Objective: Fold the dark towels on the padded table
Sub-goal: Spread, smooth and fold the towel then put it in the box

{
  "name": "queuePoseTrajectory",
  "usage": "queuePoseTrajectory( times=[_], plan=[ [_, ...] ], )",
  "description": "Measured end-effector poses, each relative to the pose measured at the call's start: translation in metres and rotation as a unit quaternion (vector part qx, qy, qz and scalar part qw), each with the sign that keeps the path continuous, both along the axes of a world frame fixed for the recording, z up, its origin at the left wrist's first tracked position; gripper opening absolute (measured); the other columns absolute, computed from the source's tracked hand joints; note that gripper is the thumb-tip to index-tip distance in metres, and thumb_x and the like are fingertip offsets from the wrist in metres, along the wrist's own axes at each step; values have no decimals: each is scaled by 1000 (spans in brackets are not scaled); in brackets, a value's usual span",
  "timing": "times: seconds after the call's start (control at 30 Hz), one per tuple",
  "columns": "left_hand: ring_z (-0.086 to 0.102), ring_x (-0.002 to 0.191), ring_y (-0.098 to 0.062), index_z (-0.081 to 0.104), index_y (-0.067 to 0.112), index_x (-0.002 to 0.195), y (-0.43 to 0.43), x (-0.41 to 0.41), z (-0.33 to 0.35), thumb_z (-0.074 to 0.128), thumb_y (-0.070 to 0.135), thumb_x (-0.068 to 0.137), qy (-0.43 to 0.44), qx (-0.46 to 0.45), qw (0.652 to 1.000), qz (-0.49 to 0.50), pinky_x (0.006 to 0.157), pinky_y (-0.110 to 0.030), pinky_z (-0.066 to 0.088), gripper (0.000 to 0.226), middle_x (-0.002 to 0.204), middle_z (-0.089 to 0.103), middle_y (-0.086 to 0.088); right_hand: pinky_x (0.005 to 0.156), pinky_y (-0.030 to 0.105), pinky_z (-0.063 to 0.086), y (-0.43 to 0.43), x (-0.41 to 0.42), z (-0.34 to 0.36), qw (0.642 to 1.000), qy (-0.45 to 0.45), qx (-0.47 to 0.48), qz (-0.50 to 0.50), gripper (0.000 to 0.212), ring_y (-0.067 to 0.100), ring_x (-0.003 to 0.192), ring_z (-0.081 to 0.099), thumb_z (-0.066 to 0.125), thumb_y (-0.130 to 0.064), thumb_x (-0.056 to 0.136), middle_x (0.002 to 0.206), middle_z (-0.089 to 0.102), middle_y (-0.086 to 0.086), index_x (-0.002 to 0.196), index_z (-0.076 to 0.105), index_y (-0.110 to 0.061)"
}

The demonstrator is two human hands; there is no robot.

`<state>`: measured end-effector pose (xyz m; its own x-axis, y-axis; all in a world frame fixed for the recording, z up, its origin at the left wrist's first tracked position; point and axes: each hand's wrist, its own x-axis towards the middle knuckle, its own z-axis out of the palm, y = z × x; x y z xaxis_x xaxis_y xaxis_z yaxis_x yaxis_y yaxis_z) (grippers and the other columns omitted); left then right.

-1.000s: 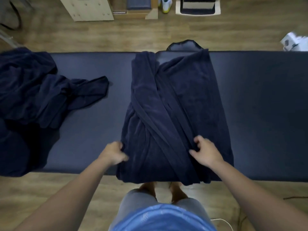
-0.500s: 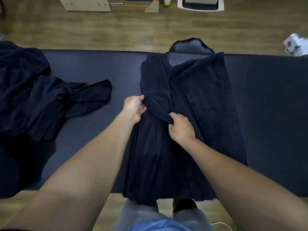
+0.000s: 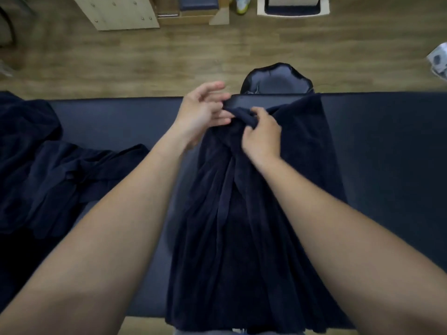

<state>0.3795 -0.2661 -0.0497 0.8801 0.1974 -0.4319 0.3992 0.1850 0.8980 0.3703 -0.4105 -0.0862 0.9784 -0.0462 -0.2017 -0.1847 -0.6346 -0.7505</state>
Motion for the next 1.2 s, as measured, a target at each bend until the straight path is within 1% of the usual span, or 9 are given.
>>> queuePoseTrajectory(
  times=[0.13, 0.37, 0.57, 0.67, 0.8, 0.93, 1.07, 1.13, 1.2],
  plan=[
    [61, 108, -13, 57, 20, 126, 5, -14, -47, 71, 11, 82, 73, 321, 943, -44, 95, -29, 50, 46, 119, 56, 3, 86, 39, 58, -58, 42, -16, 929, 190, 234, -213, 31, 29, 99, 68, 49, -8, 85, 102, 73, 8, 105, 71, -17],
    [59, 89, -12, 68, 16, 102, -1, -31, -59, 73, 5, 85, 24, 198, 951, -235, 85, -24, 48, 21, 102, 64, -3, 89, 39, 55, -90, 40, -29, 823, 409, 378, -111, 53, 27, 107, 68, 43, -56, 96, 117, 71, 7, 126, 65, -18],
    [61, 89, -16, 66, 22, 92, 66, -34, -52, 53, -10, 90, 40, 193, 980, -12, 68, -18, 51, 35, 113, 61, -11, 91, 42, 54, -103, 35, -10, 671, 376, 602, -214, 50, 35, 108, 66, 38, -35, 97, 118, 69, 20, 123, 63, -1],
    [58, 88, -16, 62, 19, 107, 58, -40, -63, 46, -11, 85, 87, 314, 945, 10, 69, -16, 49, 41, 110, 58, -6, 99, 44, 49, -57, 1, 9, 699, 430, 561, -107, 43, 33, 110, 66, 51, -31, 92, 118, 69, 17, 120, 66, -2],
    [43, 129, -28, 43, 7, 141, 52, -48, -74, 61, 20, 85, 55, 497, 836, -227, 107, -30, 38, 61, 144, 44, -15, 100, 16, 44, 19, -38, 38, 866, 292, 374, 158, 28, 9, 103, 61, 58, -11, 89, 120, 64, -1, 115, 64, -19],
    [55, 107, -35, 59, 7, 110, 85, -35, -81, 50, 14, 97, 122, 563, 782, -237, 87, -34, 46, 18, 120, 60, -19, 100, 35, 42, 50, -60, 43, 876, 245, 222, 352, 31, 17, 112, 57, 54, -24, 90, 124, 64, -1, 119, 63, -31],
    [54, 65, -18, 53, 9, 73, 98, -29, -58, 50, -6, 74, 17, 358, 928, -102, 58, -30, 45, 15, 71, 56, -8, 93, 32, 47, 19, -27, 54, 863, 242, 441, 54, 20, 16, 91, 66, 61, -24, 86, 94, 76, 4, 86, 79, -15],
    [54, 62, -20, 49, 11, 68, 106, -33, -50, 42, -18, 70, 42, 354, 930, -89, 54, -32, 46, 30, 66, 55, -8, 87, 33, 54, -20, 7, 54, 767, 255, 571, -142, 28, 23, 89, 71, 56, -32, 91, 96, 76, 7, 93, 76, -13],
    [55, 70, -22, 51, 10, 71, 118, -33, -52, 41, -16, 69, 73, 429, 895, -99, 60, -35, 48, 28, 70, 58, -8, 81, 35, 57, -64, 34, 42, 770, 202, 558, -234, 34, 24, 91, 73, 51, -36, 95, 102, 76, 7, 105, 72, -11]
  ],
)
